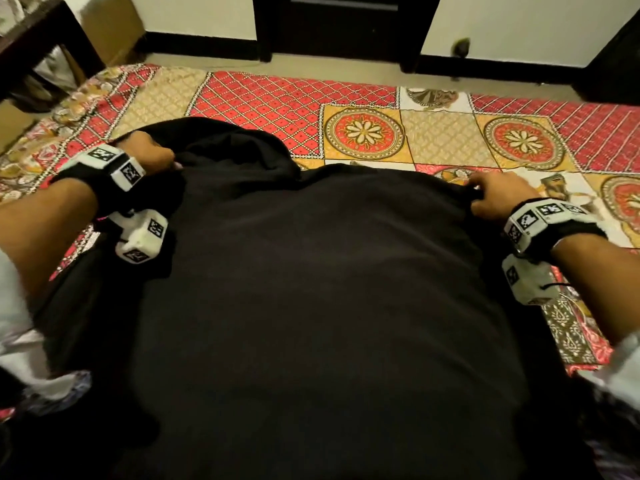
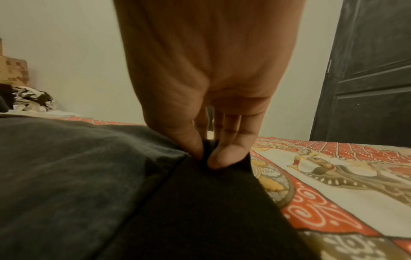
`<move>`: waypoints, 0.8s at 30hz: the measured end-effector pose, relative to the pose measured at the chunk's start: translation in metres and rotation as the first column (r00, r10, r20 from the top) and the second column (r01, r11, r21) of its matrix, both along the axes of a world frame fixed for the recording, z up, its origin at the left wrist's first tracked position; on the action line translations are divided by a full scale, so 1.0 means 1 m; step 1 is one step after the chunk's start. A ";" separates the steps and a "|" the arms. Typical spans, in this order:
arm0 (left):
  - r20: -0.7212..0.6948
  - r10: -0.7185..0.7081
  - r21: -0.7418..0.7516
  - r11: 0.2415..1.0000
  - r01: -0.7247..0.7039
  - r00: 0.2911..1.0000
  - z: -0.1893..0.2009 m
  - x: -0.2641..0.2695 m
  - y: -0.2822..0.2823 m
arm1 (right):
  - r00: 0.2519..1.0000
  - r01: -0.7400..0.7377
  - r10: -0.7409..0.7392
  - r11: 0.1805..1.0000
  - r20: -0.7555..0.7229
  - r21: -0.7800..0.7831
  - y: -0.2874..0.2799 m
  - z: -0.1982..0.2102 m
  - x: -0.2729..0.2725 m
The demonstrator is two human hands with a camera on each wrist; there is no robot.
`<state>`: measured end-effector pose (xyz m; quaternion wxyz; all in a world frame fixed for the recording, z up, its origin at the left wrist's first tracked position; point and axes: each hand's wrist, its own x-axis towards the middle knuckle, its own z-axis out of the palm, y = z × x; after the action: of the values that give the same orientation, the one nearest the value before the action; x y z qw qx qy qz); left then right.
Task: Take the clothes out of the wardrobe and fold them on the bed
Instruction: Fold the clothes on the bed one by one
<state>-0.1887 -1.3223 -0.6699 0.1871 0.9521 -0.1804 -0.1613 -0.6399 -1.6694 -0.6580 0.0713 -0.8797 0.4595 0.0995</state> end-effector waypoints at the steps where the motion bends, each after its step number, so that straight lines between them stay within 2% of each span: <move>1: 0.058 0.013 -0.016 1.000 -0.012 0.998 0.000 0.003 0.005 | 1.000 0.013 -0.013 1.000 0.012 -0.013 -0.002 -0.002 0.000; 4: 0.207 -0.033 0.075 0.997 0.017 0.978 -0.006 0.006 0.020 | 0.997 0.062 -0.059 0.995 0.045 -0.075 -0.005 -0.007 -0.001; 6: 0.267 -0.160 0.219 0.970 0.102 0.950 -0.012 -0.002 0.022 | 0.996 0.083 -0.078 0.993 0.048 -0.089 -0.005 -0.008 -0.001; 8: 0.312 -0.249 0.300 0.942 0.153 0.917 -0.017 -0.009 0.020 | 0.995 0.094 -0.090 0.992 0.051 -0.085 -0.004 -0.009 -0.001; 12: 0.362 -0.273 0.268 0.946 0.181 0.891 -0.013 -0.026 0.017 | 0.994 0.088 -0.081 0.992 0.070 -0.092 0.003 -0.006 -0.003; 13: 0.421 -0.317 0.239 0.943 0.232 0.850 -0.010 -0.031 0.015 | 0.994 0.087 -0.079 0.992 0.082 -0.094 0.005 -0.005 -0.004; 14: 0.489 -0.394 0.210 0.919 0.333 0.778 -0.007 -0.035 0.012 | 0.993 0.087 -0.078 0.992 0.094 -0.096 0.007 -0.003 -0.005; 15: 0.541 -0.493 0.194 0.862 0.469 0.681 -0.003 -0.041 0.007 | 0.991 0.090 -0.079 0.991 0.106 -0.097 0.009 -0.002 -0.005; 17: 0.558 -0.697 0.221 0.647 0.729 0.449 0.002 -0.058 -0.013 | 0.987 0.102 -0.087 0.989 0.136 -0.108 0.012 0.002 -0.006; 18: 0.529 -0.768 0.261 0.551 0.792 0.360 0.004 -0.068 -0.027 | 0.984 0.106 -0.087 0.987 0.155 -0.121 0.015 0.004 -0.006; 19: 0.485 -0.818 0.312 0.492 0.813 0.309 0.004 -0.078 -0.042 | 0.980 0.110 -0.084 0.984 0.180 -0.139 0.017 0.006 -0.006; 21: 0.388 -0.869 0.411 0.463 0.786 0.309 0.002 -0.095 -0.068 | 0.971 0.110 -0.067 0.978 0.231 -0.179 0.021 0.010 -0.010; 24: 0.310 -0.870 0.499 0.493 0.713 0.384 0.001 -0.107 -0.092 | 0.958 0.073 -0.003 0.969 0.286 -0.236 0.027 0.019 -0.023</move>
<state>-0.2956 -1.4147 -0.6691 -0.1101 0.7641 -0.6355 0.0121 -0.6630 -1.6425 -0.6386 0.0295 -0.8778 0.4702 -0.0861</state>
